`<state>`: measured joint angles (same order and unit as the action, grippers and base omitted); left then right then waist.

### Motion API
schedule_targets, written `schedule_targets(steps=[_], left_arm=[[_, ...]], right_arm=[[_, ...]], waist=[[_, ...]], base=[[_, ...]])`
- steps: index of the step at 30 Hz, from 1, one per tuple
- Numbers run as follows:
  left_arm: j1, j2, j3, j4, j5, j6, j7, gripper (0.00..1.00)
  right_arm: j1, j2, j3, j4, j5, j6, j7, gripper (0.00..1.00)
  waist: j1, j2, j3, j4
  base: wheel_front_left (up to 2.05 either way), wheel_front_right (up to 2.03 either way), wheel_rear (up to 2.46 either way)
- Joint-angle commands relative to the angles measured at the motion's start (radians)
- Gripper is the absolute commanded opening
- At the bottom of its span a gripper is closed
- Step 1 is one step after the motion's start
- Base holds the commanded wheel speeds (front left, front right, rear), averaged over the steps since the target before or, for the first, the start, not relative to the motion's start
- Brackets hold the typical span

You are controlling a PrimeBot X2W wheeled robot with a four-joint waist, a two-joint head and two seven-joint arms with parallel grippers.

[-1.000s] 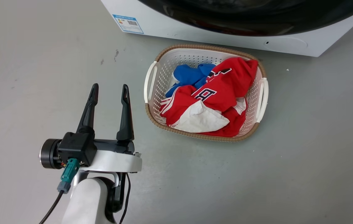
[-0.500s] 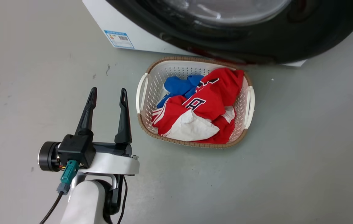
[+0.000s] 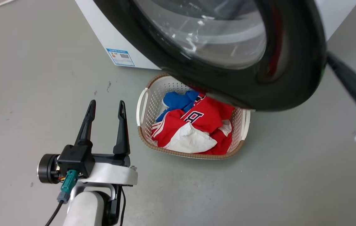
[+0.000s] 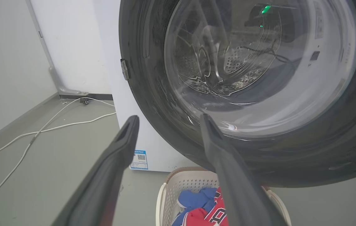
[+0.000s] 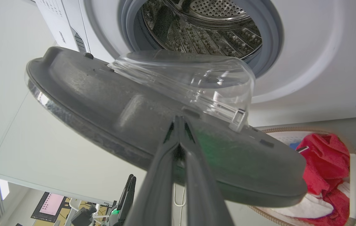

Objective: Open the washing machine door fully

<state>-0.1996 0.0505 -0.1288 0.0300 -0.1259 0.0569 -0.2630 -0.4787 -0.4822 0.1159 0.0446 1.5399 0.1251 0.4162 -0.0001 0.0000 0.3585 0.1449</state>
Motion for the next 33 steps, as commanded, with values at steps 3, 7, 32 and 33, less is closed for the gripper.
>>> schedule_targets(steps=[3, 7, 32, 33], left_arm=[[0.015, 0.0, 0.002, 0.005, 0.006, -0.002, -0.003, 1.0], [0.024, 0.0, 0.0, 0.006, 0.004, -0.002, -0.003, 1.0], [0.07, 0.0, -0.007, 0.011, -0.007, 0.006, -0.003, 1.0], [0.071, 0.0, -0.008, 0.011, -0.007, 0.006, -0.003, 1.0]], right_arm=[[0.073, 0.074, 0.083, -0.057, 0.003, 0.007, 0.008, 0.0], [0.15, 0.099, 0.112, -0.097, 0.003, 0.005, -0.007, 0.0], [0.362, 0.239, 0.358, -0.164, 0.006, 0.007, -0.015, 0.0], [0.361, 0.242, 0.368, -0.161, 0.003, 0.007, -0.013, 0.0]], waist=[[0.0001, 0.0, -0.02, 0.001], [0.0001, 0.0, -0.04, 0.008], [0.0001, 0.0, -0.119, 0.059], [0.0001, 0.0, -0.121, 0.062]], base=[[0.0, 0.0, 0.0], [0.0, 0.0, 0.0], [0.0, 0.0, 0.0], [0.0, 0.0, 0.0]])
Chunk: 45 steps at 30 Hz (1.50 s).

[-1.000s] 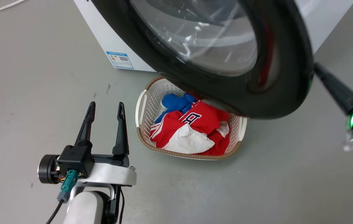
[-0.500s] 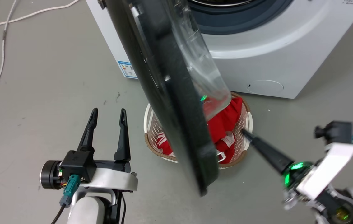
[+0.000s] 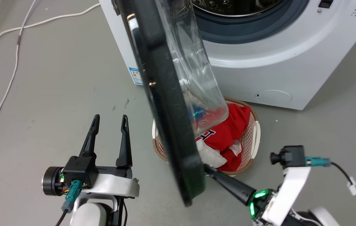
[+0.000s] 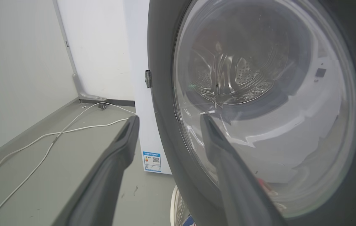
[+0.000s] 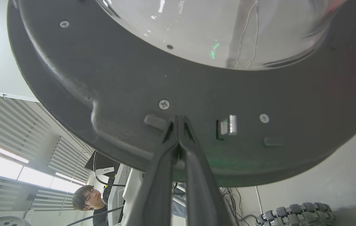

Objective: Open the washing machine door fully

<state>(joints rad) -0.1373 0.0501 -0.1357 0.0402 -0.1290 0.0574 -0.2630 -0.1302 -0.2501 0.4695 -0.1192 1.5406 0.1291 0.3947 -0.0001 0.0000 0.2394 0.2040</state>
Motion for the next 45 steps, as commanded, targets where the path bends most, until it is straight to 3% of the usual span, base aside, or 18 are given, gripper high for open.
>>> schedule_targets(steps=[1, 14, 20, 21, 22, 23, 24, 25, 31, 36, 38, 40, 45], left_arm=[[0.009, 0.0, -0.001, 0.001, -0.004, 0.005, -0.003, 1.0], [0.023, 0.0, 0.001, 0.009, 0.003, 0.005, -0.003, 1.0], [0.046, 0.0, 0.014, 0.012, 0.009, 0.002, -0.003, 1.0], [0.052, 0.0, 0.017, 0.012, 0.012, 0.001, -0.003, 1.0], [0.057, 0.0, 0.021, 0.012, 0.012, 0.0, -0.003, 1.0], [0.061, 0.0, 0.025, 0.012, 0.013, -0.001, -0.003, 1.0], [0.066, 0.0, 0.029, 0.013, 0.016, -0.002, -0.003, 1.0], [0.071, 0.0, 0.033, 0.013, 0.018, -0.004, -0.003, 1.0], [0.1, 0.001, 0.058, 0.01, 0.033, -0.014, -0.003, 1.0], [0.121, 0.001, 0.079, 0.005, 0.046, -0.028, -0.003, 1.0], [0.125, 0.001, 0.082, 0.004, 0.047, -0.029, -0.003, 1.0], [0.133, 0.0, 0.087, 0.002, 0.047, -0.035, -0.003, 1.0], [0.148, 0.0, 0.095, -0.003, 0.054, -0.044, -0.003, 1.0]], right_arm=[[0.011, 0.014, 0.021, 0.008, 0.0, 0.003, 0.007, 0.0], [-0.042, 0.087, 0.12, 0.107, 0.002, 0.003, 0.027, 0.0], [-0.017, 0.085, 0.103, 0.117, 0.004, 0.003, -0.015, 0.03], [-0.011, 0.078, 0.095, 0.111, -0.002, 0.003, -0.029, 0.14], [-0.006, 0.072, 0.084, 0.104, -0.013, 0.003, -0.051, 0.36], [0.002, 0.068, 0.072, 0.097, -0.017, 0.003, -0.072, 0.6], [0.01, 0.062, 0.061, 0.086, -0.022, 0.003, -0.095, 0.97], [0.017, 0.053, 0.045, 0.075, -0.038, 0.003, -0.126, 1.0], [0.049, 0.006, -0.048, 0.01, -0.123, 0.003, -0.343, 1.0], [0.054, -0.062, -0.117, 0.025, -0.329, 0.003, -0.602, 1.0], [0.054, -0.07, -0.131, 0.042, -0.387, 0.003, -0.632, 1.0], [0.052, -0.061, -0.188, 0.067, -0.512, 0.003, -0.656, 1.0], [0.075, 0.04, -0.391, 0.019, -0.926, 0.003, -0.659, 1.0]], waist=[[0.0001, 0.0, -0.003, 0.005], [0.0001, 0.0, -0.029, 0.018], [0.0001, 0.0, -0.059, 0.006], [0.0001, 0.0, -0.065, 0.003], [0.0001, 0.0, -0.071, -0.002], [0.0001, 0.0, -0.077, -0.007], [0.0001, 0.0, -0.083, -0.011], [0.0001, 0.0, -0.088, -0.016], [0.0001, 0.0, -0.121, -0.049], [0.0001, 0.0, -0.144, -0.073], [0.0001, 0.0, -0.147, -0.077], [0.0001, 0.0, -0.153, -0.085], [0.0001, 0.0, -0.16, -0.101]], base=[[0.0, 0.0, 0.0], [0.0, 0.0, 0.0], [0.0, 0.0, 0.0], [0.0, 0.0, 0.0], [0.0, 0.0, 0.0], [0.0, 0.0, 0.0], [0.0, 0.0, 0.0], [0.0, 0.0, 0.0], [0.0, 0.0, 0.0], [0.0, 0.0, 0.0], [0.0, 0.0, 0.0], [0.0, 0.0, 0.0], [0.0, 0.0, 0.0]])
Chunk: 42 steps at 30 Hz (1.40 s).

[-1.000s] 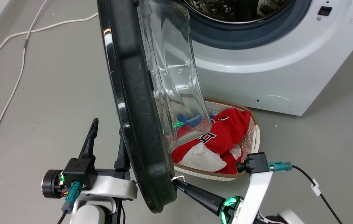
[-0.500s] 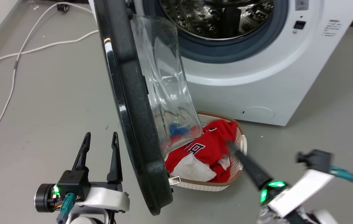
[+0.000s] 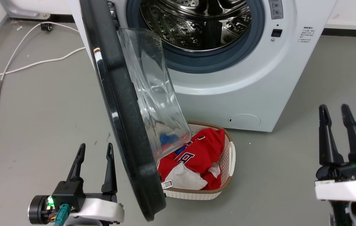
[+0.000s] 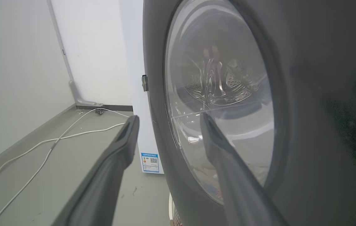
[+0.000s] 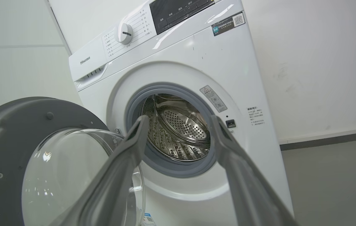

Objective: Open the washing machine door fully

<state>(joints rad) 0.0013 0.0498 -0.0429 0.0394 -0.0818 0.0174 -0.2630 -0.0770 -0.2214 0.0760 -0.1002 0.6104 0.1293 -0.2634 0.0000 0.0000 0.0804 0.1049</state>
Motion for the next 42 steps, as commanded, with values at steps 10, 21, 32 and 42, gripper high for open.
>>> schedule_targets(steps=[10, 21, 32, 42], left_arm=[[0.031, 0.001, 0.012, 0.004, 0.019, -0.017, -0.003, 1.0], [0.057, 0.001, 0.013, 0.012, 0.03, -0.03, -0.003, 1.0], [0.077, 0.001, 0.011, 0.026, 0.032, -0.039, -0.003, 1.0], [0.081, 0.001, 0.011, 0.036, 0.022, -0.034, -0.003, 1.0]], right_arm=[[0.112, 0.132, -0.159, -0.053, -0.503, 0.001, -0.002, 1.0], [0.205, 0.171, -0.211, 0.029, -0.597, 0.001, -0.002, 1.0], [0.262, 0.172, -0.199, 0.087, -0.541, 0.001, -0.002, 1.0], [0.273, 0.172, -0.202, 0.111, -0.54, 0.001, -0.002, 1.0]], waist=[[0.0, 0.0, -0.023, -0.021], [0.0, 0.0, -0.045, -0.044], [0.0, 0.0, -0.068, -0.057], [0.0, 0.0, -0.072, -0.057]], base=[[0.0, 0.0, 0.0], [0.0, 0.0, 0.0], [0.0, 0.0, 0.0], [0.0, 0.0, 0.0]])
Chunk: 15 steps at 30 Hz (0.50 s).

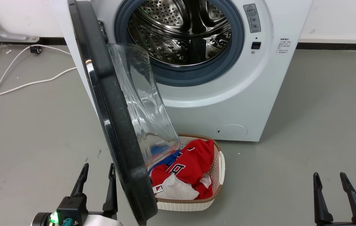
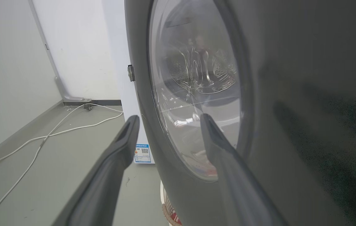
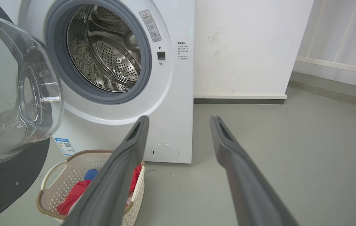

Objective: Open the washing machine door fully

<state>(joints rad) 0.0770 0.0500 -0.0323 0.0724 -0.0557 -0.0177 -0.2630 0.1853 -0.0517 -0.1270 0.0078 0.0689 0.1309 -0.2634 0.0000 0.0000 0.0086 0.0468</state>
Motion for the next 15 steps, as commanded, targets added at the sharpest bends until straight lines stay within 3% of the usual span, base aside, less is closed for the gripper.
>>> schedule_targets(steps=[1, 2, 3, 4, 5, 15], left_arm=[[0.005, 0.001, 0.0, 0.004, -0.008, 0.001, -0.003, 1.0], [0.005, 0.001, -0.001, 0.008, -0.012, -0.002, -0.003, 1.0], [0.004, 0.001, -0.001, 0.01, -0.015, -0.004, -0.003, 0.8], [0.002, 0.001, 0.0, 0.011, -0.017, -0.005, -0.003, 0.33], [0.001, 0.001, 0.001, 0.012, -0.017, -0.004, -0.003, 0.02], [-0.015, 0.001, 0.036, -0.007, -0.04, -0.004, -0.003, 0.0]], right_arm=[[0.011, 0.003, 0.001, 0.004, 0.002, 0.0, -0.002, 1.0], [0.011, 0.003, 0.002, 0.006, 0.004, 0.0, -0.002, 1.0], [0.011, 0.003, 0.003, 0.007, 0.005, 0.0, -0.002, 1.0], [0.011, 0.003, 0.005, 0.008, 0.007, 0.0, -0.002, 1.0], [0.011, 0.003, 0.006, 0.009, 0.008, 0.0, -0.002, 1.0], [0.007, 0.003, 0.011, 0.018, 0.018, 0.0, -0.002, 1.0]], waist=[[0.0, 0.0, 0.0, 0.002], [0.0, 0.0, 0.0, 0.003], [0.0, 0.0, -0.001, 0.004], [0.0, 0.0, -0.001, 0.005], [0.0, 0.0, -0.001, 0.005], [0.0, 0.0, -0.01, 0.015]], base=[[0.0, 0.0, 0.0], [0.0, 0.0, 0.0], [0.0, 0.0, 0.0], [0.0, 0.0, 0.0], [0.0, 0.0, 0.0], [0.0, 0.0, 0.0]])
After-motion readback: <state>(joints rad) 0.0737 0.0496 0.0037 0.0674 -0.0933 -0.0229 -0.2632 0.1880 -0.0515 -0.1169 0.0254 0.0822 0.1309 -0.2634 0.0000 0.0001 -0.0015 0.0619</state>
